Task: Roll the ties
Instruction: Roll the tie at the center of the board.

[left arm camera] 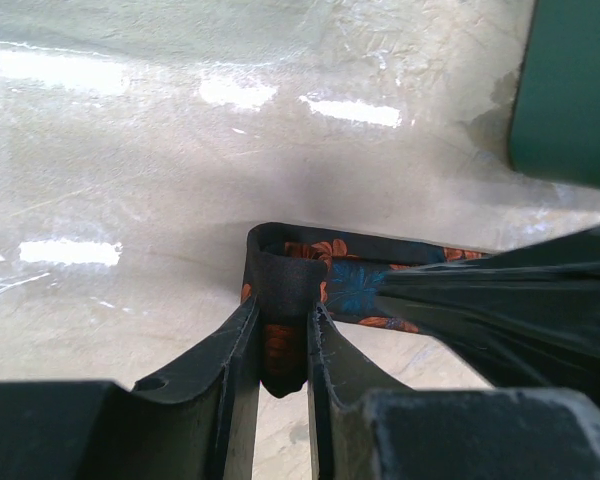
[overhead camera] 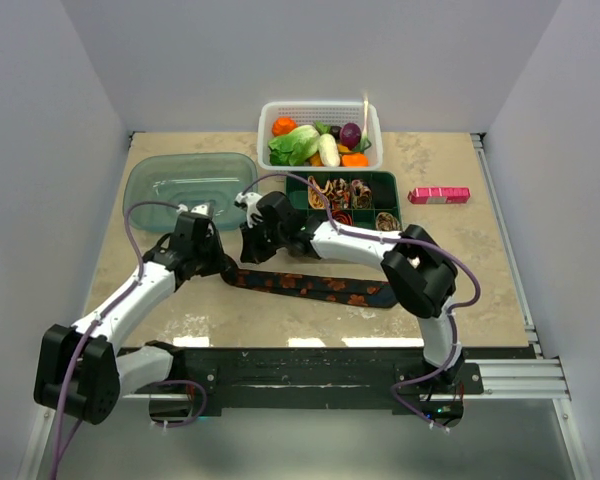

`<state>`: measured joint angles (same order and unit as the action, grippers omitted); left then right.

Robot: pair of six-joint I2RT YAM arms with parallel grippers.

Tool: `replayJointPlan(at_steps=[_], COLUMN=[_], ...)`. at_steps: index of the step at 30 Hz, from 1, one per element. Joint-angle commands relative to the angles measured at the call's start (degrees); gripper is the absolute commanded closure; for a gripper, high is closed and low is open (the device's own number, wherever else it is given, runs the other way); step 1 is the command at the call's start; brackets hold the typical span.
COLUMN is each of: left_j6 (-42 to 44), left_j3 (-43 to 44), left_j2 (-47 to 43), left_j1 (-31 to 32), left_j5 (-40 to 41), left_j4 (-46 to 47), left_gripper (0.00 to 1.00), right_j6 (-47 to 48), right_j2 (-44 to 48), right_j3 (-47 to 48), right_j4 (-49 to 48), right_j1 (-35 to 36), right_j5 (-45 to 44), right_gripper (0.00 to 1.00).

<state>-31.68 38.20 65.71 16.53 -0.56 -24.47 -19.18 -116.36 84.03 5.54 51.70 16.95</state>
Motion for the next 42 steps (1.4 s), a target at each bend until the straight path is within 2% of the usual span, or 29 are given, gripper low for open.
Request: replayJointPlan(at_steps=[1,10,19,30,37,40,42], left_j6=[1.19,-1.8,-5.67,-8.66,-8.66,-8.66,-8.23], left_j3=[3.38,5.48,10.75,12.61,10.59,9.71,9.01], left_j2=[0.64,3.89,10.83,17.25,18.57,18.84,18.84], left_j1=[2.71,10.18,19.05,25.3,26.27,26.18,26.18], left_j5=[7.48,19.52,29.2,28.95,23.77,21.84,20.08], left_j4=[-2.42,-6.46,-11.74,-10.78,-5.95,-4.01,-1.65], left_gripper=[1.0,1.0,1.0,1.0,0.98,0.89,0.79], right_j6=[0.9,-1.91,-2.0,-1.83,-1.91,-1.83,-1.83], right_j2=[4.03,9.65,11.68,11.94,11.59,11.33,11.15], right_j3=[-2.11,-8.87,-12.31,-13.45,-13.63,-13.63,-13.63], right_j4=[0.0,-2.64,-2.73,-2.38,-2.2,-2.11,-2.11], right_j1=[-1.51,-6.44,-8.46,-9.16,-9.43,-9.52,-9.52], right_j5=[-2.53,1.77,0.98,0.63,0.54,0.63,0.72], right_gripper=[1.0,1.0,1.0,1.0,1.0,1.0,1.0])
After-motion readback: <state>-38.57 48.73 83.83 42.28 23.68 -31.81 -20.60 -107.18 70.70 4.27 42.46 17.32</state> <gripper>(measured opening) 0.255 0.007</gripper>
